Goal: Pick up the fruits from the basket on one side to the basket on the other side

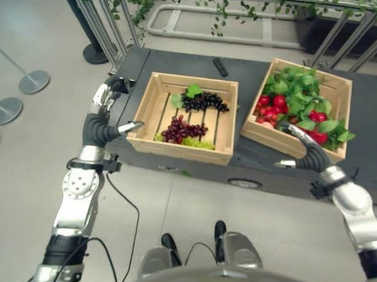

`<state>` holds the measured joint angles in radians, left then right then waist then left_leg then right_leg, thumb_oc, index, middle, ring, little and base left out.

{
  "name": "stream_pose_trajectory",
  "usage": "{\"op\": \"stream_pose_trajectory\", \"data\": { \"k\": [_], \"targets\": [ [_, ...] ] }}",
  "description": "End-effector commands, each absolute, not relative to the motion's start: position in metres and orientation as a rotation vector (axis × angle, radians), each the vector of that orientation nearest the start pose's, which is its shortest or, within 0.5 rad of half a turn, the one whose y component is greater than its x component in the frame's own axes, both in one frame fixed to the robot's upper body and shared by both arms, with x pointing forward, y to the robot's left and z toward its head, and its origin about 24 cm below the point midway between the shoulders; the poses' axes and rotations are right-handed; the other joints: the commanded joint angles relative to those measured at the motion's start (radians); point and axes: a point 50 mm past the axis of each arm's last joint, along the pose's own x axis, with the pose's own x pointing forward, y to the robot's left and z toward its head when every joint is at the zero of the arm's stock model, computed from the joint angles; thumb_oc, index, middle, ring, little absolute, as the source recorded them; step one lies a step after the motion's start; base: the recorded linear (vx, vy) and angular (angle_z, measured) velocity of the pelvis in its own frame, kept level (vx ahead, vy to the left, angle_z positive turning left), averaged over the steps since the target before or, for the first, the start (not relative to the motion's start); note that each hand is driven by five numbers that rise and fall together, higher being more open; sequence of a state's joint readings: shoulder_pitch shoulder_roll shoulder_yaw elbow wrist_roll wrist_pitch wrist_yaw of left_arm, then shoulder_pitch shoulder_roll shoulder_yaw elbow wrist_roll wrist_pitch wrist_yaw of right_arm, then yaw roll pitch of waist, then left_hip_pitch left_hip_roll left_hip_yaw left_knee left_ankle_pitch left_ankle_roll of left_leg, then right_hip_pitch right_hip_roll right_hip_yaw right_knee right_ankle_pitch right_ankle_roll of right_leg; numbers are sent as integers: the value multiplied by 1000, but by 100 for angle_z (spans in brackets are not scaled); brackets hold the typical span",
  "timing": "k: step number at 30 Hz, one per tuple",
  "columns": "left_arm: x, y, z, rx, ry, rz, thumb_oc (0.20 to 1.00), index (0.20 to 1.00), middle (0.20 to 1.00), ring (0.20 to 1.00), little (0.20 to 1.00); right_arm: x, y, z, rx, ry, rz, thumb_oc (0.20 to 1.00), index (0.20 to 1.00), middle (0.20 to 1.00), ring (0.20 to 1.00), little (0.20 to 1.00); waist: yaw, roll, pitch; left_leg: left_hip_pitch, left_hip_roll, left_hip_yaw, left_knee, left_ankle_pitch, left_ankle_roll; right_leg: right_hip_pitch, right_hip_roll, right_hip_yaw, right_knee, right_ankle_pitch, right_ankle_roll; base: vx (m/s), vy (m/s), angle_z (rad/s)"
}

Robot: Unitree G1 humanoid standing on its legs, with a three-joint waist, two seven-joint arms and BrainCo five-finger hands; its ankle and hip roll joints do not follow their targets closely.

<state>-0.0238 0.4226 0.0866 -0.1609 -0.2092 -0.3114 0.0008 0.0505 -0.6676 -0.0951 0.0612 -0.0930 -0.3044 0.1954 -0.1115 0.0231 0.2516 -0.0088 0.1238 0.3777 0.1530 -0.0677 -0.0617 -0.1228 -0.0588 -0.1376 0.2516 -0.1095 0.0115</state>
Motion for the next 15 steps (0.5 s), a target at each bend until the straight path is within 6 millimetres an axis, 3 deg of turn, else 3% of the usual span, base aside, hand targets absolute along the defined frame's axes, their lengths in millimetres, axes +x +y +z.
{"op": "stream_pose_trajectory", "data": {
  "k": [1, 7, 9, 10, 11, 14, 15],
  "targets": [
    [239, 216, 149, 232, -591, -37, 1000, 1000, 1000, 1000, 1000, 242, -266, 116, -774, -240, 214, 1000, 1000, 1000, 1000, 1000, 7, -25, -42, -38, -1, -19, 123, -51, 21, 31, -1, 30, -23, 21, 70, 39, -158, 3],
    [240, 215, 142, 218, -556, -48, 1000, 1000, 1000, 1000, 1000, 236, -270, 113, -742, -230, 202, 1000, 1000, 1000, 1000, 1000, 1, -39, -38, -45, 38, -39, 201, -43, -1, 70, 19, 34, -29, 10, 41, 28, -110, 7],
    [240, 215, 140, 222, -545, -45, 1000, 1000, 1000, 1000, 1000, 237, -269, 113, -725, -234, 203, 1000, 1000, 1000, 1000, 1000, 15, -45, -31, -72, 49, -99, 305, 3, -27, 98, 41, 51, -38, 6, 20, 45, -149, 0],
    [239, 216, 139, 217, -542, -45, 1000, 1000, 1000, 1000, 1000, 238, -268, 113, -723, -238, 207, 1000, 1000, 1000, 1000, 1000, 31, -45, -21, -90, 30, -166, 345, 28, -36, 101, 51, 70, -34, 5, 11, 2, -44, -39],
    [238, 217, 137, 218, -533, -34, 1000, 1000, 1000, 1000, 1000, 240, -267, 112, -718, -235, 214, 1000, 1000, 1000, 1000, 1000, 44, -40, -19, -112, 2, -244, 309, 20, -20, 105, 58, 90, -40, 0, 10, 12, -2, -61],
    [237, 219, 135, 220, -523, -24, 1000, 1000, 1000, 1000, 1000, 240, -268, 111, -720, -230, 209, 1000, 1000, 1000, 1000, 1000, 50, -36, -26, -131, 9, -285, 193, 21, -8, 108, 56, 96, -45, -3, 23, 41, 42, -37],
    [238, 220, 135, 227, -525, -18, 1000, 1000, 1000, 1000, 1000, 241, -269, 112, -725, -235, 204, 1000, 1000, 1000, 1000, 1000, 60, -33, -23, -159, 1, -336, 151, 52, -16, 107, 60, 106, -44, -6, 27, 37, 48, 0]
  ]
}}
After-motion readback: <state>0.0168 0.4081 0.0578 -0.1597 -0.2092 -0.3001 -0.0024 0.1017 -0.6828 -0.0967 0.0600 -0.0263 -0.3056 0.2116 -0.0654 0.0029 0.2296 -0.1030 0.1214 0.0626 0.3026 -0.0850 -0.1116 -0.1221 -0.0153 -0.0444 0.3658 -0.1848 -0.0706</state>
